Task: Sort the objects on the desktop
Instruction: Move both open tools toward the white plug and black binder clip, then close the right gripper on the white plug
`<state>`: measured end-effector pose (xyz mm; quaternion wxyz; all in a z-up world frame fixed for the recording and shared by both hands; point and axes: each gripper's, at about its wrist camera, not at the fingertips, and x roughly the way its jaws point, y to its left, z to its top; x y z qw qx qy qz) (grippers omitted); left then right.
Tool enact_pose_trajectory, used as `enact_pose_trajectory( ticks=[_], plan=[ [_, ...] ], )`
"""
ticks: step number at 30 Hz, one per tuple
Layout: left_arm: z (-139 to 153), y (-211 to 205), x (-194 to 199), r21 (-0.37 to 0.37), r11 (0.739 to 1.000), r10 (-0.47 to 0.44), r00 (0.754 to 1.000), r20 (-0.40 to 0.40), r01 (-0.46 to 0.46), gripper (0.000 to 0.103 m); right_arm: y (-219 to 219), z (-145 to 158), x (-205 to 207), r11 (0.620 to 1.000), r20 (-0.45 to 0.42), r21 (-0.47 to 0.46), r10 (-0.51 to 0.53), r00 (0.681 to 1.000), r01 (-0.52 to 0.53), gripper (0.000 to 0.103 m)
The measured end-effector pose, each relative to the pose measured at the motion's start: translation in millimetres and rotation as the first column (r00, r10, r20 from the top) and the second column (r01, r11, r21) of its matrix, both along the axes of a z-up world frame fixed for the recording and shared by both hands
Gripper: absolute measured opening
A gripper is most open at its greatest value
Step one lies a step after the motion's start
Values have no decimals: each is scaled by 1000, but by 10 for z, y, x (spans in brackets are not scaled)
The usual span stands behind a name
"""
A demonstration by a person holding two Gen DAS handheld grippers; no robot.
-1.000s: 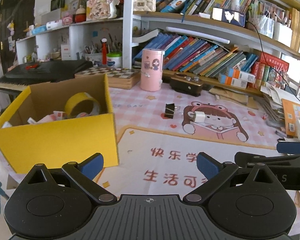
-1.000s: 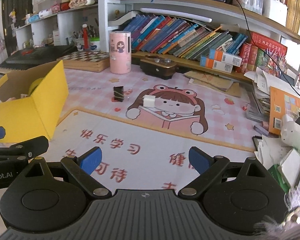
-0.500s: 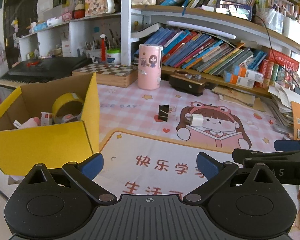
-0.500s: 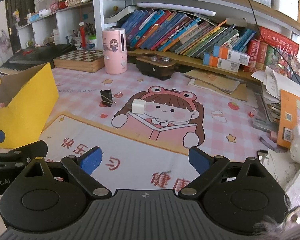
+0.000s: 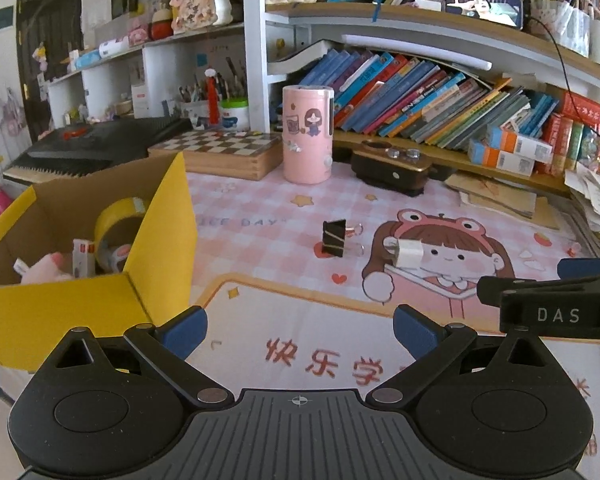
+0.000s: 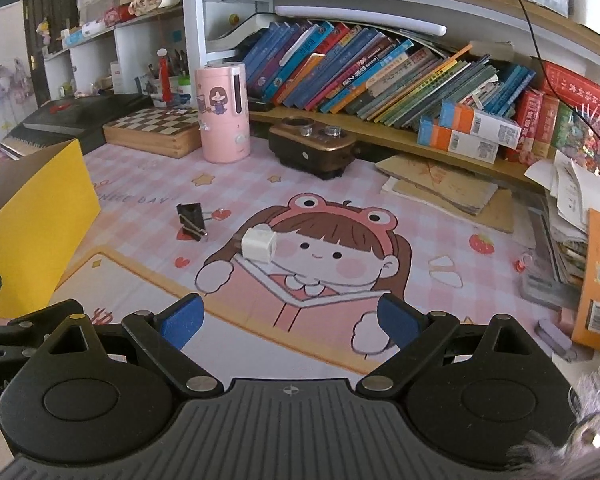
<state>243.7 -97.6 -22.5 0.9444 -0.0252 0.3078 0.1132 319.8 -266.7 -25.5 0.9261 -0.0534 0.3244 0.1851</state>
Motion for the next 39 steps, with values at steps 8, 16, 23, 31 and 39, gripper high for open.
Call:
enact_pose_trajectory(
  ticks=[8, 16, 23, 31, 39],
  plan=[
    [-48, -5, 206, 20, 1000, 11, 1000, -3, -11, 101, 99, -25, 242, 999, 17, -10, 53, 998, -53, 94],
    [-172, 19, 361, 26, 999, 27, 999, -36, -26, 101, 251, -93, 495, 991, 26, -25, 130, 991, -129, 93],
    [-199, 16, 470, 34, 999, 34, 998, -54, -32, 101, 419, -250, 808, 986, 7, -49, 163, 987, -162, 80],
    [-211, -4, 606, 43, 999, 35, 997, -68, -32, 101, 623, -487, 1136, 982, -41, -63, 176, 984, -178, 68],
    [-252, -41, 737, 46, 999, 22, 996, -86, -18, 101, 644, -676, 1288, 982, -104, -47, 177, 979, -182, 46]
  ],
)
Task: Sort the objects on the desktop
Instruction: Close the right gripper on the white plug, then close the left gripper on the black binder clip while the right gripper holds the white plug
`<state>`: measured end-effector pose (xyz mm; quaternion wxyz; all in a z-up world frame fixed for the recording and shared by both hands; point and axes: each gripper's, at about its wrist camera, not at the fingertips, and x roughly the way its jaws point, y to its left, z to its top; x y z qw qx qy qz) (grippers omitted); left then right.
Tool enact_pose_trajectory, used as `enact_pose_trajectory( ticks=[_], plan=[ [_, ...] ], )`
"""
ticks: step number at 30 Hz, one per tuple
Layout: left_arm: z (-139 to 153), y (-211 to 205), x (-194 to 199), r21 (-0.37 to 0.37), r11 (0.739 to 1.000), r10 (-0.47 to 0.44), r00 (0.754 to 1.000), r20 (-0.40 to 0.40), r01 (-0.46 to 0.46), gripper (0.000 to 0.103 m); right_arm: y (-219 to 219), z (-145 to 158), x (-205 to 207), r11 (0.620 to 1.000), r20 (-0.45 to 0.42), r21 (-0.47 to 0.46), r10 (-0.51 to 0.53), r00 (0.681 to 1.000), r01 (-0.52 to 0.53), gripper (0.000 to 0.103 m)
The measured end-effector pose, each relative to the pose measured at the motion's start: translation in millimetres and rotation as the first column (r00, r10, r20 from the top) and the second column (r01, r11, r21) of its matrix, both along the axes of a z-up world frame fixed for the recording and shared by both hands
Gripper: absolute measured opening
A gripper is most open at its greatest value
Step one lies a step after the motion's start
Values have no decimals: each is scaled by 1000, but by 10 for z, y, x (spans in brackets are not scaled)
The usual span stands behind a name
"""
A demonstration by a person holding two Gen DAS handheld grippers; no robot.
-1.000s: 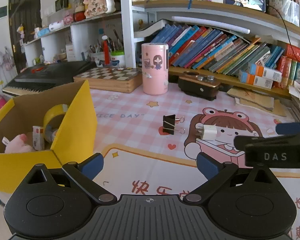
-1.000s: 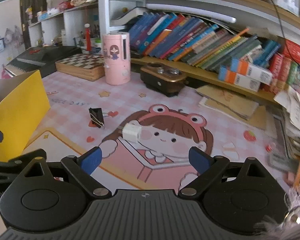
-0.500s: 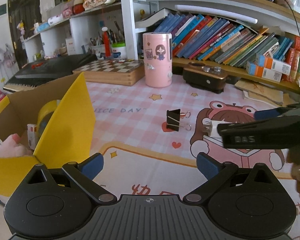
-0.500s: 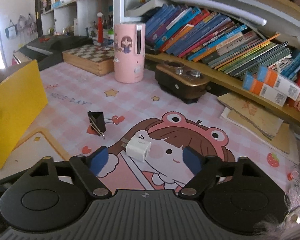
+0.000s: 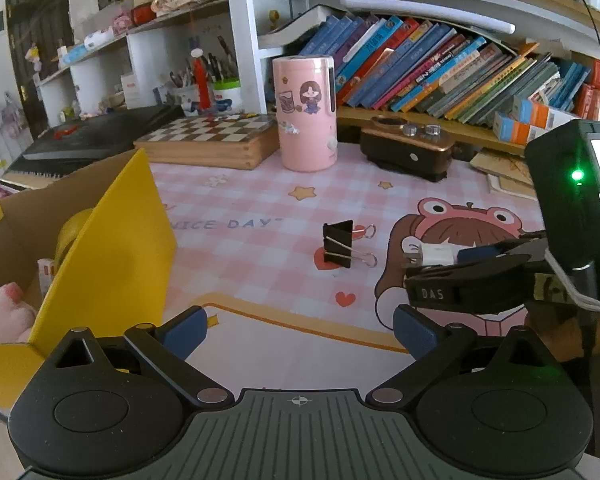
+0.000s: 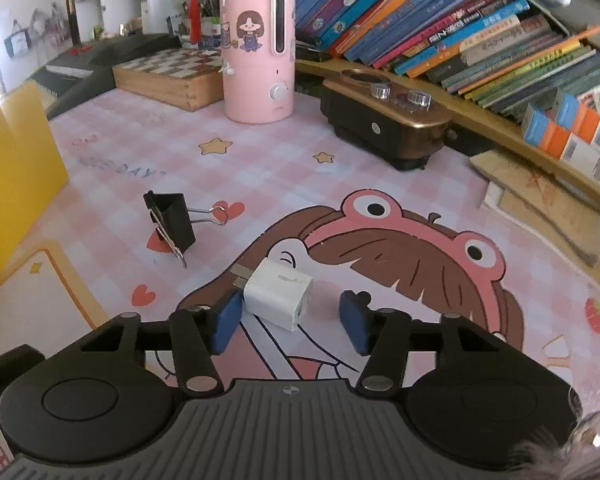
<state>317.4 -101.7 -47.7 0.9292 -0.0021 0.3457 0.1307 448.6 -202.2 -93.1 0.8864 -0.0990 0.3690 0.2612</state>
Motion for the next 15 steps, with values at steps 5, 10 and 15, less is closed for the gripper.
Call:
enact_pose_trajectory(
  ticks=[5, 10, 15],
  plan=[
    [-26, -51, 142, -4, 1000, -14, 1000, 4, 14, 101, -61, 44, 25, 1000, -9, 22, 14, 1000, -14, 28],
    [-88, -98, 300, 5, 999, -42, 999, 11, 42, 101, -297, 167, 14, 999, 45, 29, -34, 998, 32, 28],
    [-144, -85, 450, 3, 999, -45, 999, 15, 45, 101, -530, 234, -12, 997, 62, 27, -69, 996, 67, 28]
  ],
)
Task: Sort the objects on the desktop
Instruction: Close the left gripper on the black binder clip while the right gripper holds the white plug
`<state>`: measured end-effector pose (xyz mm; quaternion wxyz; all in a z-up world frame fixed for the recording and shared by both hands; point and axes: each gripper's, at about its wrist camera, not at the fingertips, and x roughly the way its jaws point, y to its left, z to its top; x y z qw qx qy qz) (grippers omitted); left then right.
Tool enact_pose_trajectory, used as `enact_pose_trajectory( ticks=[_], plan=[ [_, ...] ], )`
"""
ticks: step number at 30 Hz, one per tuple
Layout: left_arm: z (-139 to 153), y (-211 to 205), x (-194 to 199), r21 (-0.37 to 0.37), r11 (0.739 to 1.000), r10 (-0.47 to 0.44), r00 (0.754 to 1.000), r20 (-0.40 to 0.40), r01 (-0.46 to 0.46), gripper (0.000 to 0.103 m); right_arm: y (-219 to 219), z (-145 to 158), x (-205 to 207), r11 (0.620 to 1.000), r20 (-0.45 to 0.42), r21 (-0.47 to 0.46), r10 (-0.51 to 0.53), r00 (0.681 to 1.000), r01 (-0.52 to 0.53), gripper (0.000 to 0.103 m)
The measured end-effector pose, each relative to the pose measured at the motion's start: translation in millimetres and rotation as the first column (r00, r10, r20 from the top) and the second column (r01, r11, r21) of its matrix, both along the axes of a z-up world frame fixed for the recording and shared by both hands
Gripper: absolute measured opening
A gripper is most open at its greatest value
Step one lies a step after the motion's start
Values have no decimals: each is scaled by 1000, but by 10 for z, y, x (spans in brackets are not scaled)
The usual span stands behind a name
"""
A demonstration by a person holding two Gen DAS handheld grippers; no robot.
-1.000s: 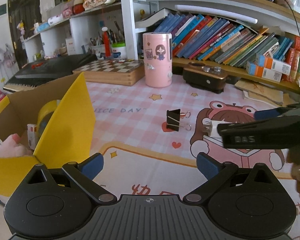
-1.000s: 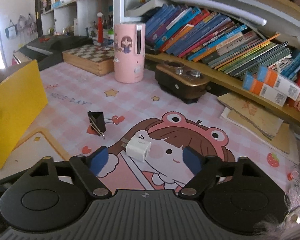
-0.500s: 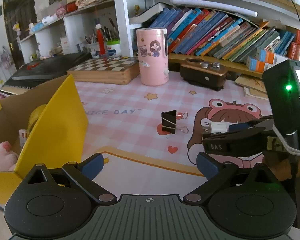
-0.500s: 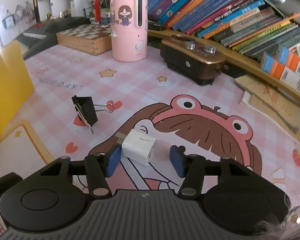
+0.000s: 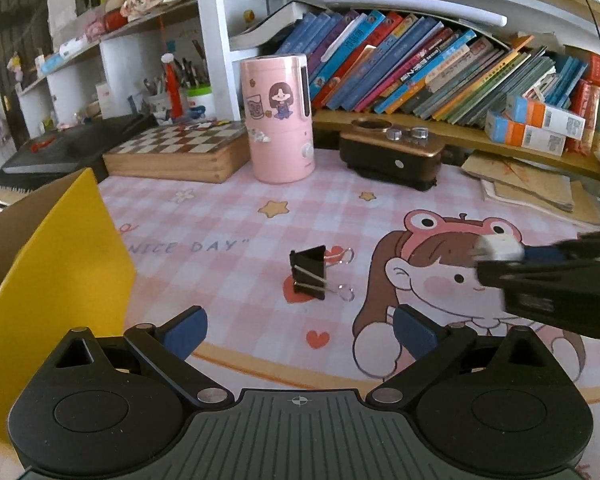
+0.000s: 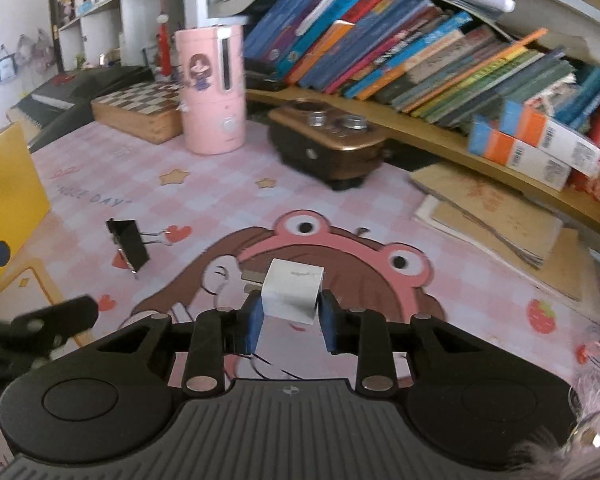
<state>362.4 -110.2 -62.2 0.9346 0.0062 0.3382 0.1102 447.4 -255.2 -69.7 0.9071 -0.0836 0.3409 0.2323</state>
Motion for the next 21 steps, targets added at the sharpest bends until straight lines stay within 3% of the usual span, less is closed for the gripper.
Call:
enact_pose_trajectory(
  ticks=[16, 21],
  plan=[
    [-322, 58, 543, -2, 1000, 29, 998, -63, -29, 95, -253, 100, -172, 993, -65, 83, -74, 995, 79, 28],
    [-379, 54, 606, -3, 1000, 22, 998, -59, -22, 80, -314, 94, -197, 992, -82, 84, -92, 992, 99, 28]
  ],
)
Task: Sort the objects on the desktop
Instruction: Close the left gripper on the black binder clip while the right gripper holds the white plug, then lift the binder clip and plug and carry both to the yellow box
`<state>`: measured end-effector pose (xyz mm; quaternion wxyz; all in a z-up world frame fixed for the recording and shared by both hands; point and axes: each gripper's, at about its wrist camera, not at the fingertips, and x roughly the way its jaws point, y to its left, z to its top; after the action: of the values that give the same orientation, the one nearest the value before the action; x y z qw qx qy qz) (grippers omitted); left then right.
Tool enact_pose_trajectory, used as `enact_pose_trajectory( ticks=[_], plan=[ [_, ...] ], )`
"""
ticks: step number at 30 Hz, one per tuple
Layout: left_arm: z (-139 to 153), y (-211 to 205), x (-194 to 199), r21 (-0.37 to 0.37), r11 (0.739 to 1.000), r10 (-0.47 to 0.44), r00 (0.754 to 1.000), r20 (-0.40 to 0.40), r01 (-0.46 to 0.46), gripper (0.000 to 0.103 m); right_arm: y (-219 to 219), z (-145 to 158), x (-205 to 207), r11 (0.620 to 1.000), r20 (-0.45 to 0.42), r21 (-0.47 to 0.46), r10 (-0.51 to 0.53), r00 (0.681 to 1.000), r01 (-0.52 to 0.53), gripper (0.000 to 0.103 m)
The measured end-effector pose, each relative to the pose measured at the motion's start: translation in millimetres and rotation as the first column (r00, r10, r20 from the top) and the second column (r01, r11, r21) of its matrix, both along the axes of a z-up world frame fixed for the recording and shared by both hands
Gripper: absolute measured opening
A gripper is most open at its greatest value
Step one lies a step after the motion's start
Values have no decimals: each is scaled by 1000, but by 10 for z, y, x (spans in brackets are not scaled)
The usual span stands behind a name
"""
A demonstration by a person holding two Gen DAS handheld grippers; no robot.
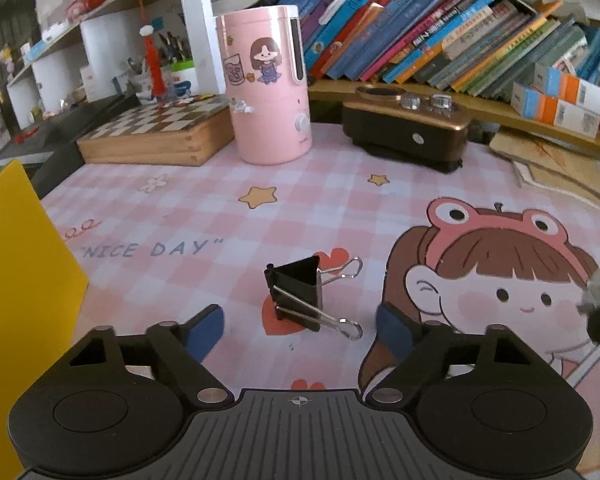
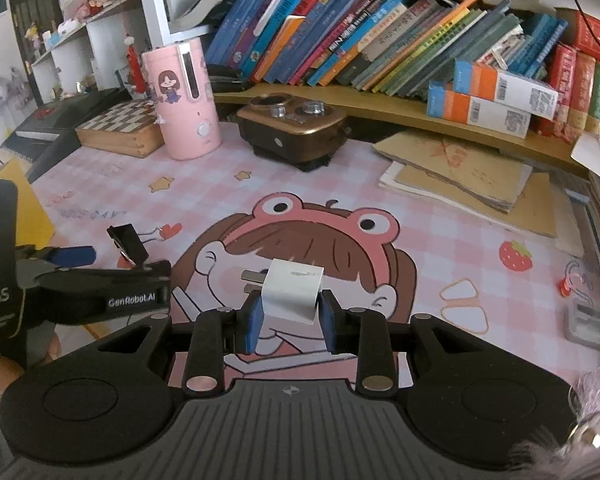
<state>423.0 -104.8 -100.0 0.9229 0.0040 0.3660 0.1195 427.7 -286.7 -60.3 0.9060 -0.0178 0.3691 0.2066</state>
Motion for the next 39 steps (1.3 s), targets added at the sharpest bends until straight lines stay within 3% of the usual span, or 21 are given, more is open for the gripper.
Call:
enact_pose_trajectory(
  ticks=[1, 3, 6, 15, 25, 39],
  plan=[
    [1, 5, 10, -9, 1000, 1, 1000, 4, -1, 77, -14, -4, -3, 1000, -3, 0, -4, 1000, 4, 28],
    [14, -1, 28, -27, 1000, -15, 1000, 12, 15, 49, -44, -9, -7, 1000, -8, -1, -12, 1000, 12, 28],
    [34, -28, 35, -32, 999, -43, 999, 8, 43, 20, -65, -15, -22, 1000, -11, -1, -17, 1000, 17, 28],
    [265, -82, -139, -50, 995, -87, 994, 59, 90, 19, -61, -3, -59, 1000, -18, 10, -14, 1000, 14, 28],
    [748, -137, -741, -107, 984, -123, 979, 161, 141, 19, 33, 122, -283, 999, -12, 36, 26, 1000, -26, 28],
    [1014, 82, -1677, -172, 982, -38, 979, 199, 73, 19, 245, 350, -842, 991, 12, 66, 119, 993, -120, 28]
  ],
)
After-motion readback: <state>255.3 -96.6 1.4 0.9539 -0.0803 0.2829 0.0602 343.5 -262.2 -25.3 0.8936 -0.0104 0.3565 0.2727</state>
